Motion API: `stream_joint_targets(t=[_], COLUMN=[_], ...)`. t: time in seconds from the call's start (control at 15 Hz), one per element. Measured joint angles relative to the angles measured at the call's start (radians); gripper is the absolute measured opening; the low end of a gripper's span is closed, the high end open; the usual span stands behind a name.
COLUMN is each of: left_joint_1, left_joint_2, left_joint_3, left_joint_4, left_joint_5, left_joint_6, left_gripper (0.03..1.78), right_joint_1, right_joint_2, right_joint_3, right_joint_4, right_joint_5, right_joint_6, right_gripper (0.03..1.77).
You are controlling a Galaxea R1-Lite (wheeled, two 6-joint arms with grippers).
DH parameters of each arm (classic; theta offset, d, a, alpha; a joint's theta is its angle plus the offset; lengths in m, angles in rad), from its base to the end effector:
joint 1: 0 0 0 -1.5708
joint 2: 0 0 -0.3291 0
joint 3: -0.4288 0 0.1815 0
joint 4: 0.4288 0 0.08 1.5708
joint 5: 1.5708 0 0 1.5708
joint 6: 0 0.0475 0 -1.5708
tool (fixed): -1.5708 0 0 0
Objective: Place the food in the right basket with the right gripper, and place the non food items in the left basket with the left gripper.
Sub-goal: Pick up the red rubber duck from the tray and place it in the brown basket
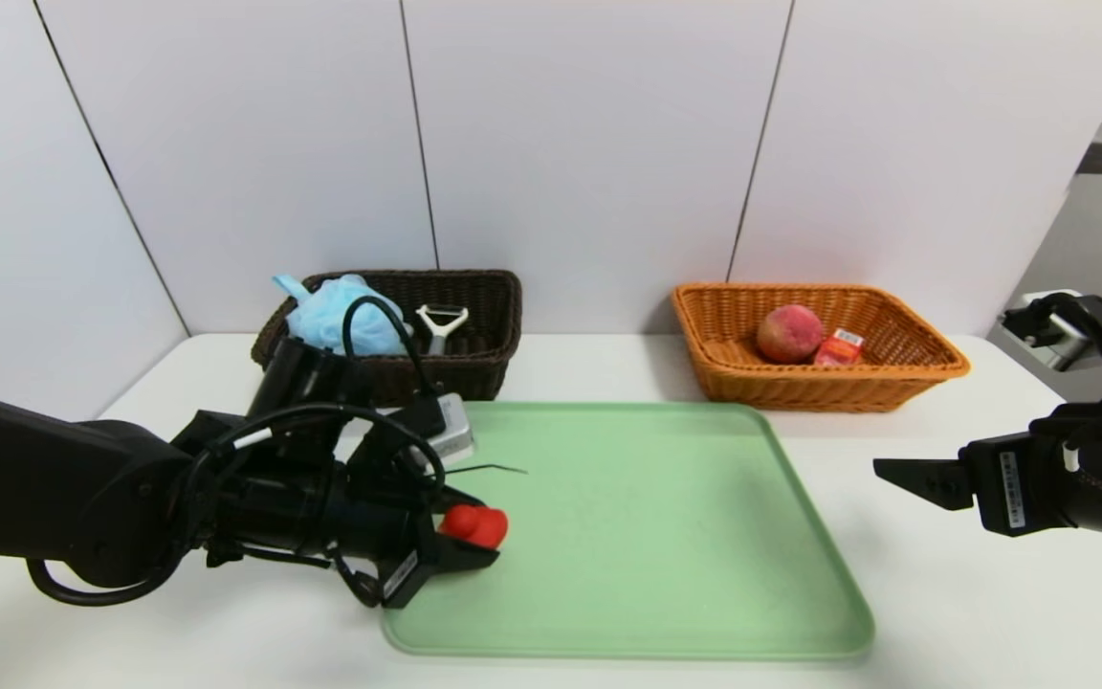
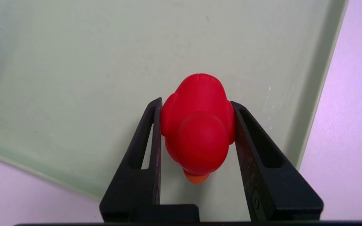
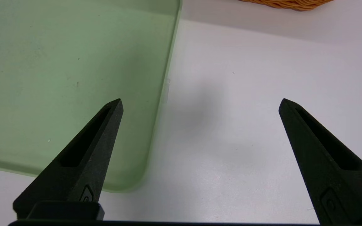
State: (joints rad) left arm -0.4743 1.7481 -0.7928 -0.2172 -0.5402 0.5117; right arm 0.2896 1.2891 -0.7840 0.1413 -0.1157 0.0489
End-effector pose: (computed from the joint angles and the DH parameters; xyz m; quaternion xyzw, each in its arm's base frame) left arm 0.2595 -0.1607 0.1515 0.1948 0.2341 -0.5296 0.7917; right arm 0.1846 0.0493 0.2257 -0.0408 0.3130 0.0747 0.9459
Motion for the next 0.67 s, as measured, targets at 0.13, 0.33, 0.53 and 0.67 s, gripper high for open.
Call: stream_joint_targets(t=[0.13, 0.33, 0.53, 0.67], left_joint_1=[-0.001, -0.001, 0.003, 0.017], left_joint_2=[-0.019, -0.050, -0.061, -0.042], left_joint_3=[-0.081, -0.270, -0.500, -0.630], left_joint_4=[0.016, 0.051, 0.172, 0.263], left_joint_5=[0.001, 0.052, 0.202, 0.319], left_joint_6=[-0.077, -0.270, -0.444, -0.532], left_gripper=[0.70, 0.68, 0.68, 0.67], right_joint_1=[0.000, 0.000, 0.000, 0.000], right_joint_2=[0.000, 0.003, 0.011, 0.016], right_joint_3=[0.000, 0.000, -0.001, -0.005], right_joint_4=[0.000, 0.000, 0.001, 0.000], right_joint_5=[0.000, 0.000, 0.001, 0.001], right_joint_6=[0.001, 0.004, 0.006, 0.006], right_gripper=[1.71, 1.71, 1.71, 1.71])
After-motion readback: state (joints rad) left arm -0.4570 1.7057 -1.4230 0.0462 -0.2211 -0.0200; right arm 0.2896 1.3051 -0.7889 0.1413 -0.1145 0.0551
